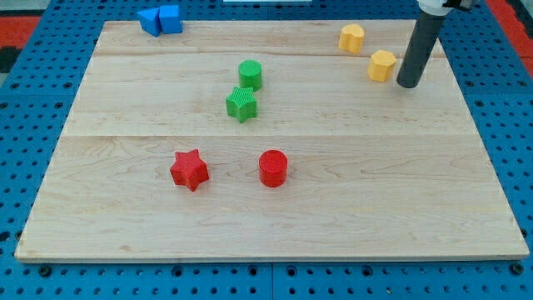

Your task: Separate the yellow blocks

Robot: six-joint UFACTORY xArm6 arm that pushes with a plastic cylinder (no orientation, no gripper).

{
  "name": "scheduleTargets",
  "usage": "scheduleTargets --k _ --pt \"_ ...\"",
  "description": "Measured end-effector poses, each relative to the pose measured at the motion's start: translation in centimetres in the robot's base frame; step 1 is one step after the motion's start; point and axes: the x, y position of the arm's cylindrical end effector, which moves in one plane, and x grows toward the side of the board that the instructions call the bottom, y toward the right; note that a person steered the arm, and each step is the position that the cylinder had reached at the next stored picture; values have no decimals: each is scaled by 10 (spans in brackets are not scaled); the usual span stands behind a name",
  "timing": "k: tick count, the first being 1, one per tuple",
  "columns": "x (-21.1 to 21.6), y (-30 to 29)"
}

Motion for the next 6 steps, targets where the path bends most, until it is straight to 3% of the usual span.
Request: scheduleTargets --k 2,3,4,5,6 --pt "-37 -49" --pt "-39 35" --pt "-90 36" --pt "-106 -23" --pt "-80 -49"
